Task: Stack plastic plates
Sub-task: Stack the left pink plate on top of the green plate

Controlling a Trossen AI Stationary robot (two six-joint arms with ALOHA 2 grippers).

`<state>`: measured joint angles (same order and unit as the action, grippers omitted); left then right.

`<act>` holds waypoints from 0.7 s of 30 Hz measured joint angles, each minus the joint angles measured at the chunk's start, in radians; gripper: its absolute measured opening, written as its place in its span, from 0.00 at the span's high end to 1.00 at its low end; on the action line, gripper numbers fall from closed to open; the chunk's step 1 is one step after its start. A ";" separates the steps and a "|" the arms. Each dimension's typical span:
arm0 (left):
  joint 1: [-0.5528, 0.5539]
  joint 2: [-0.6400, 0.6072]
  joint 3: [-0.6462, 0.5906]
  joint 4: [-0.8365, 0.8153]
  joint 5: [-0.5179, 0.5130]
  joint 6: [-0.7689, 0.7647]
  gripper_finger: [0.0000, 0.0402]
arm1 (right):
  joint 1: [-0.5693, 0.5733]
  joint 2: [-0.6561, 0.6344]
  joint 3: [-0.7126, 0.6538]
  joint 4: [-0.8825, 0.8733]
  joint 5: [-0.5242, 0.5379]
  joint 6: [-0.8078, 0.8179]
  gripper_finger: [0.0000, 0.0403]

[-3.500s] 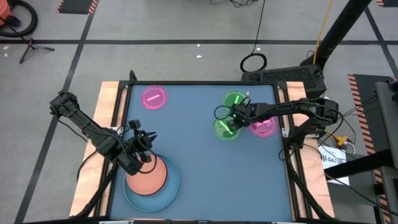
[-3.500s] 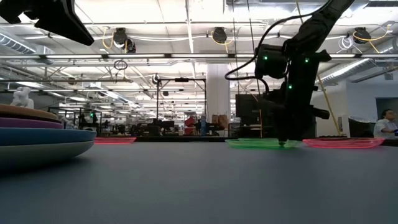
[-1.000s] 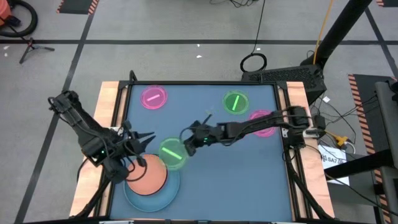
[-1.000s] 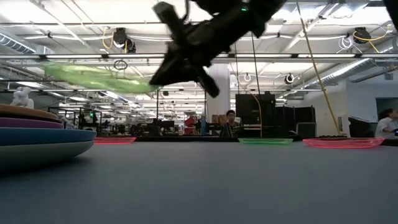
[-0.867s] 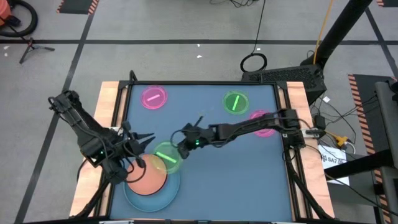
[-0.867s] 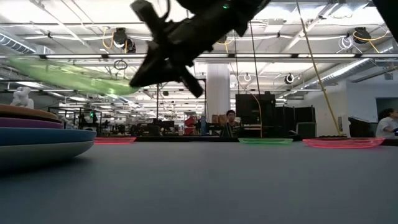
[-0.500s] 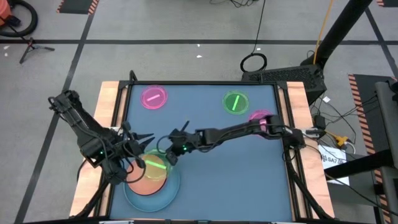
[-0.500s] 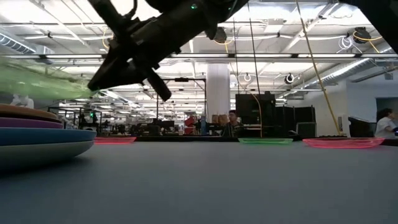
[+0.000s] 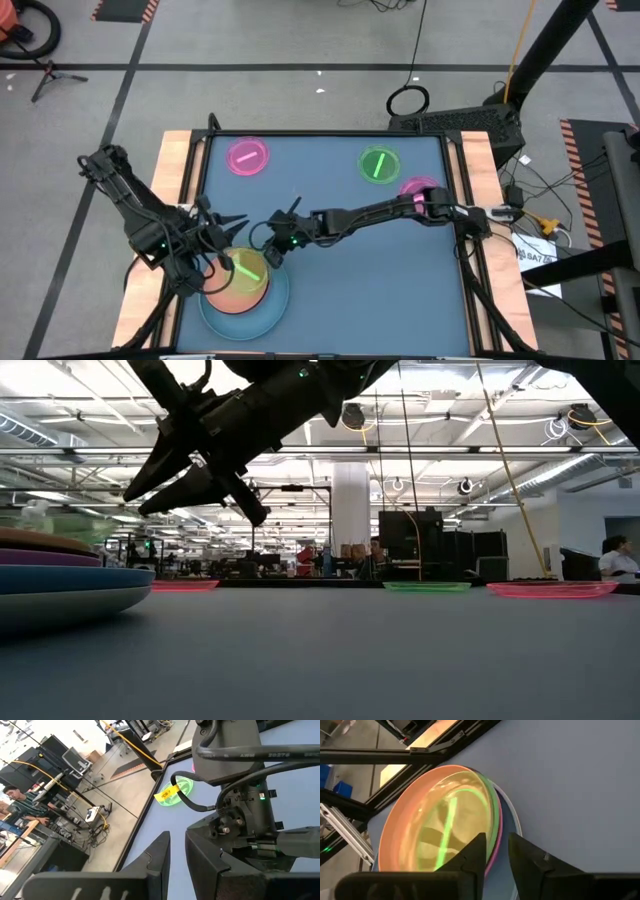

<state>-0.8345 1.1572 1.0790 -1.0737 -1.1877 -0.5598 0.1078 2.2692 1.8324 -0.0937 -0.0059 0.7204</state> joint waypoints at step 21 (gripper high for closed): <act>0.000 0.000 -0.001 0.000 0.113 -0.106 0.83 | 0.076 -0.092 -0.044 -0.075 0.115 -0.404 0.80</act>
<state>-0.8345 1.1572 1.0782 -1.0734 -1.0750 -0.6663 0.1839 2.1771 1.7884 -0.1687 0.1093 0.3164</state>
